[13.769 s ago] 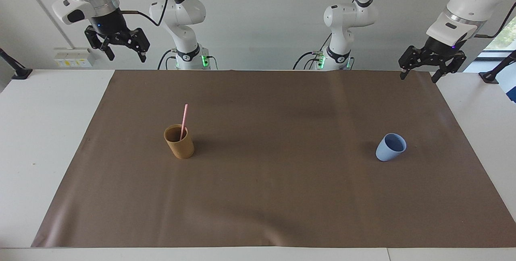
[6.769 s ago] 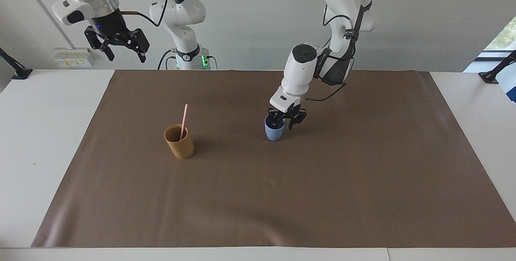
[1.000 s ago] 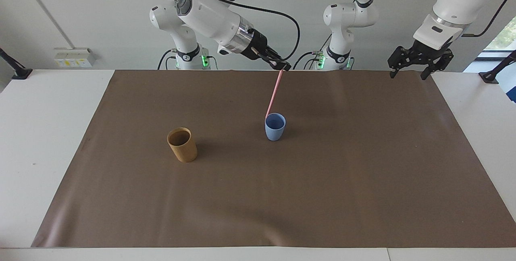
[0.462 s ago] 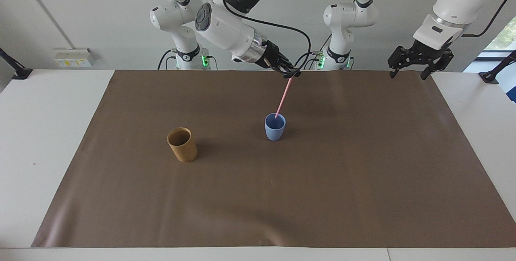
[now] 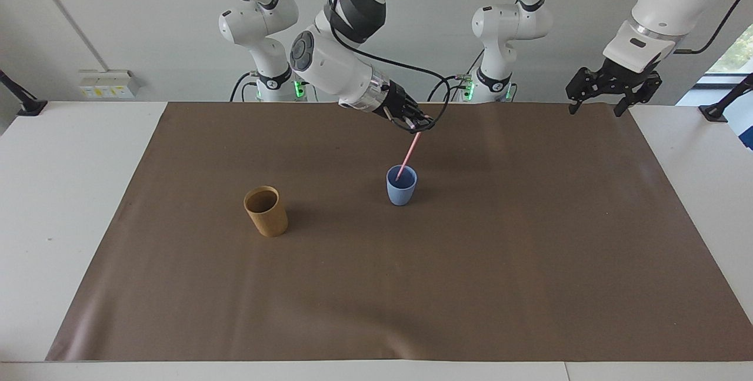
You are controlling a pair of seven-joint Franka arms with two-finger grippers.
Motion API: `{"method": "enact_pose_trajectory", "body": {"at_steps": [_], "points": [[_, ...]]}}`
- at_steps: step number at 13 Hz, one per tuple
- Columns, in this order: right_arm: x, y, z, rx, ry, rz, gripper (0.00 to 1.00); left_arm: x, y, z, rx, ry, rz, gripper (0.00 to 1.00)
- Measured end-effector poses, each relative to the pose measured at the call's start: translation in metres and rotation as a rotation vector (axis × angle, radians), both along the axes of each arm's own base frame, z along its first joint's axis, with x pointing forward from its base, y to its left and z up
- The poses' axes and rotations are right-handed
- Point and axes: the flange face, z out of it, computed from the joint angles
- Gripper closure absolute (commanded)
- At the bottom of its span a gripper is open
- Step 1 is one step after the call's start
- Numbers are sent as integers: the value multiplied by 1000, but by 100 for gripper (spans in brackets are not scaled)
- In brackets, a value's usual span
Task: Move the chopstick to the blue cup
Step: 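Carry the chopstick with the right gripper over the blue cup and lower it, then open the right gripper to drop the chopstick and withdraw it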
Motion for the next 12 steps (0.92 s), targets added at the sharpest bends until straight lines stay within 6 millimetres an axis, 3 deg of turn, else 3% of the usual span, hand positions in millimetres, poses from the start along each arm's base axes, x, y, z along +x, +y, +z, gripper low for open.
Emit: {"method": "enact_pose_trajectory", "body": {"at_steps": [1,4,8,12], "points": [[-1,0,-8,-6,-1,4,1,0,0,0,0,0,0,0],[-2,3,-21,-14,-9,27,0,0,0,0,0,0,0,0],[-2,2,-15,-17,-29,43,0,0,0,0,0,0,0,0],[-6,-20,31,-170,-155,189,0,0,0,0,0,0,0,0]]}}
